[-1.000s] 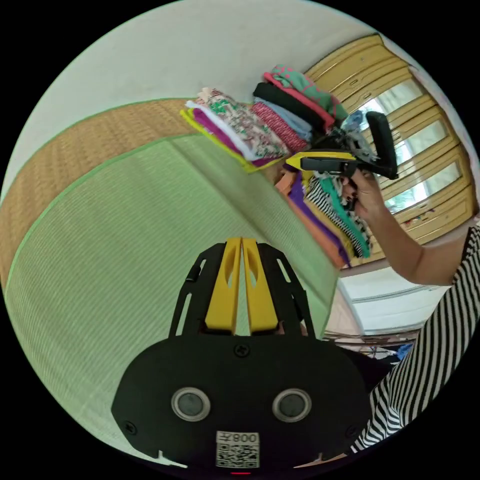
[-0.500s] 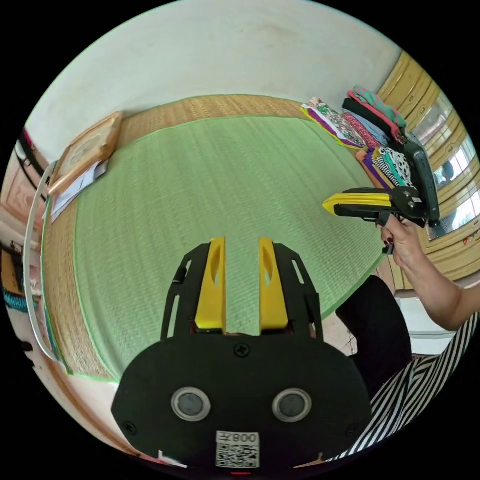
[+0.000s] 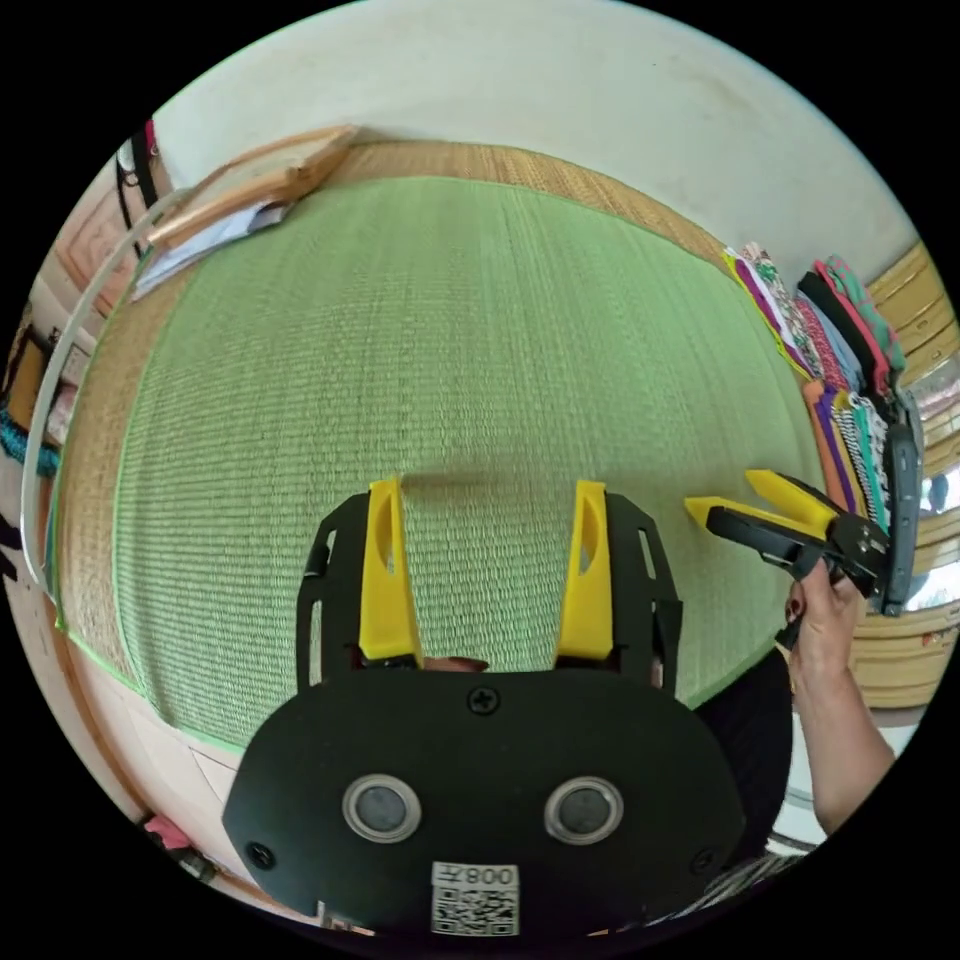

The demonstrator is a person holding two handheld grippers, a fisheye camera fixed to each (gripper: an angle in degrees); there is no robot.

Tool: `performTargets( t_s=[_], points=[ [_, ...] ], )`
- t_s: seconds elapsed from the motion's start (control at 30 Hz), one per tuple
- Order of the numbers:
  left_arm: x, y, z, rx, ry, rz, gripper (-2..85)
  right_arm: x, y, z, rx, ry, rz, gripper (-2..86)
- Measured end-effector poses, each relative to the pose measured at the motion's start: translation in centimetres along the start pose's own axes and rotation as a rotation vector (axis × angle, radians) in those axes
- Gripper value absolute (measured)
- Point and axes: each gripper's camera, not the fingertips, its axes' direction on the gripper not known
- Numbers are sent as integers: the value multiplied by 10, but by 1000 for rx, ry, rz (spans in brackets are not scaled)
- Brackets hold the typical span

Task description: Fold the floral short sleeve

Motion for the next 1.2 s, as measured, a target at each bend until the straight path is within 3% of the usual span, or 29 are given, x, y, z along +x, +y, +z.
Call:
performTargets(
  t_s=[0.17,0.23,1.2],
  points=[
    [39,37,-28,112,-210,14,200,15,25,48,145,51,36,249],
    [41,44,-44,103,-172,39,189,23,40,64,217,41,18,249],
    [42,138,-189,103,-160,32,182,151,78,228,212,49,15,247]
  ],
)
